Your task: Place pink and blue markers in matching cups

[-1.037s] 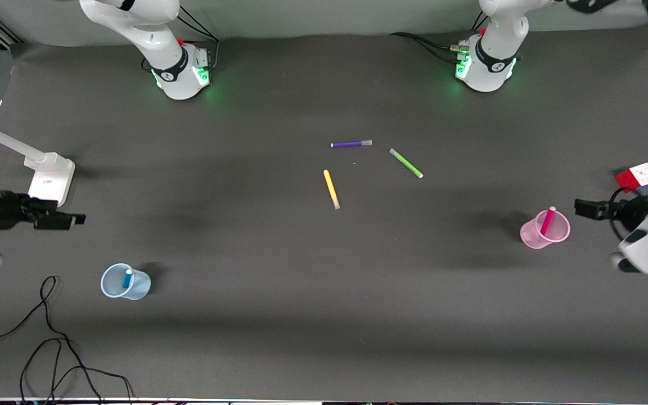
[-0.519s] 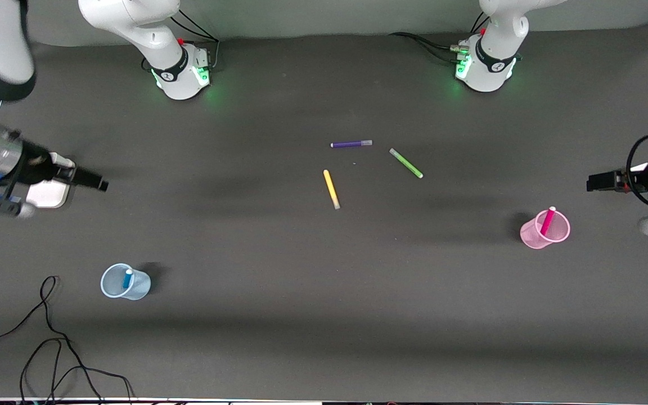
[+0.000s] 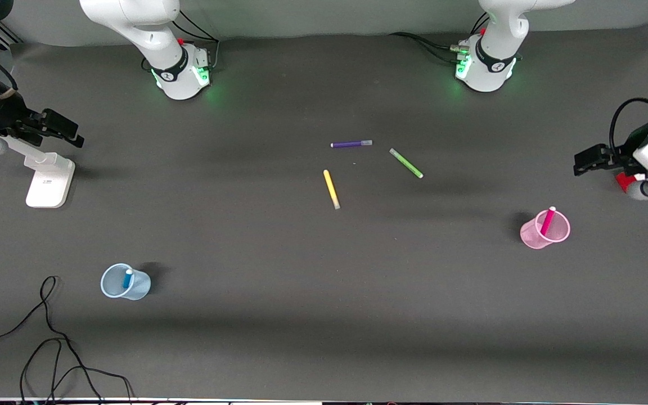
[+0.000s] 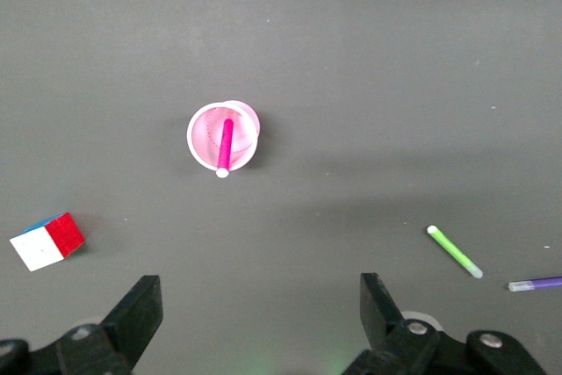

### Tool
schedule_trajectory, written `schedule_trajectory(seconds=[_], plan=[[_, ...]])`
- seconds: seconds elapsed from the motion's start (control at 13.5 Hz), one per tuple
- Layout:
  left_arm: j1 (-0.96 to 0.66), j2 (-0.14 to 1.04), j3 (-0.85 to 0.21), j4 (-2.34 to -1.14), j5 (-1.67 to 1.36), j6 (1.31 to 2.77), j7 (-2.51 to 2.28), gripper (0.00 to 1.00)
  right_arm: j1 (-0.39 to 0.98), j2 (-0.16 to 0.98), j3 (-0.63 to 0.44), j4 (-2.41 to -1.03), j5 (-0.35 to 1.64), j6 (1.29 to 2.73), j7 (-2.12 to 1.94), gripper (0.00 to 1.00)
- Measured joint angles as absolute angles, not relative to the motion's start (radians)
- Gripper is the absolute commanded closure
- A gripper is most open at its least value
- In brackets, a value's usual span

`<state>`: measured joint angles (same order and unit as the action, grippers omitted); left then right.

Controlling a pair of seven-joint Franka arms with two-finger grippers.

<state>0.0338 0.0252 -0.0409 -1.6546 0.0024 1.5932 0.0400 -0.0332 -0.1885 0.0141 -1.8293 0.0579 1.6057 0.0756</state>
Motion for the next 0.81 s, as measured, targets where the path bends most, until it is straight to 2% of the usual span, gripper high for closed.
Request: schedule_trajectory(seconds=[0.15, 0.37, 0.81], plan=[[0.025, 0.012, -0.038, -1.655, -0.002, 1.593, 0.040, 0.00, 0.008, -0.157, -0.004, -1.798, 0.059, 1.591, 0.072, 0.00], [0.020, 0.011, -0.048, -1.656, -0.003, 1.593, 0.040, 0.00, 0.103, -0.100, -0.094, -1.729, 0.060, 1.544, 0.070, 0.00], [0.024, 0.011, -0.059, -1.657, -0.003, 1.593, 0.040, 0.00, 0.126, -0.079, -0.106, -1.698, 0.060, 1.526, 0.026, 0.00]])
